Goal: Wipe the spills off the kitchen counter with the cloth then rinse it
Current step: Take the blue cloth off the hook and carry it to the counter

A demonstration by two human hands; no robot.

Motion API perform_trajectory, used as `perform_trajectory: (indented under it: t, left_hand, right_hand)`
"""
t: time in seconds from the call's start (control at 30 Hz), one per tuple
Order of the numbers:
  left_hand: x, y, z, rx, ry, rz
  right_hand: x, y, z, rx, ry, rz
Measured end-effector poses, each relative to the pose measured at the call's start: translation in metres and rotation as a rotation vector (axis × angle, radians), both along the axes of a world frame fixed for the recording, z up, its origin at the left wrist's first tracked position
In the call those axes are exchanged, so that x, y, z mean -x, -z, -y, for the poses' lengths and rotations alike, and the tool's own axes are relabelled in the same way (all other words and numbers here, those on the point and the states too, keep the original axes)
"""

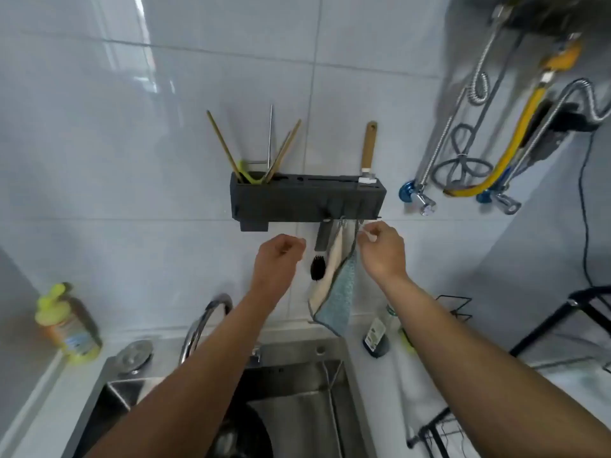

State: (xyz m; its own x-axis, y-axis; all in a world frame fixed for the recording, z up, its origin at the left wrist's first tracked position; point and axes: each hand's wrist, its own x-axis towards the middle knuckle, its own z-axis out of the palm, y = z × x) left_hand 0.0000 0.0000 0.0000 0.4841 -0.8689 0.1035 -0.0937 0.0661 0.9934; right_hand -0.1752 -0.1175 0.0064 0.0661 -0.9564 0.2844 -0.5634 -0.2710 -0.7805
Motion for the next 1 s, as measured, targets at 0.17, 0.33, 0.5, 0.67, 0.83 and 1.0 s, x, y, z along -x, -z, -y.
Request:
perform_trajectory:
  t: [0.17,0.33,0.5,0.67,0.83,1.0]
  left_hand:
    - [0.0,0.007,0.014,-0.013,0.015,0.056]
    - [0.004,0.012,0.02,0.004,0.053,0.035]
    - [0.008,0.014,0.022,-0.004,0.045,0.017]
    - [0.011,0.017,0.027,-0.012,0.084,0.089]
    - [0.026,0.03,0.029,-0.047,0.185,0.288]
    - [0.049,0.044,0.023,-0.032,0.351,0.471]
  right_hand:
    - [-0.015,0.006,0.013,-0.059,-0.01,-0.007]
    - [-0.018,0.008,0.019,-0.039,0.029,-0.007]
    - [-0.019,0.002,0.014,-0.002,0.064,0.026]
    - [-0.013,-0.015,-0.003,0.088,0.09,0.135]
    - [0.0,-0.031,-0.033,0.225,-0.014,0.218]
    - [0.017,-0.051,-0.061,0.264,-0.034,0.303]
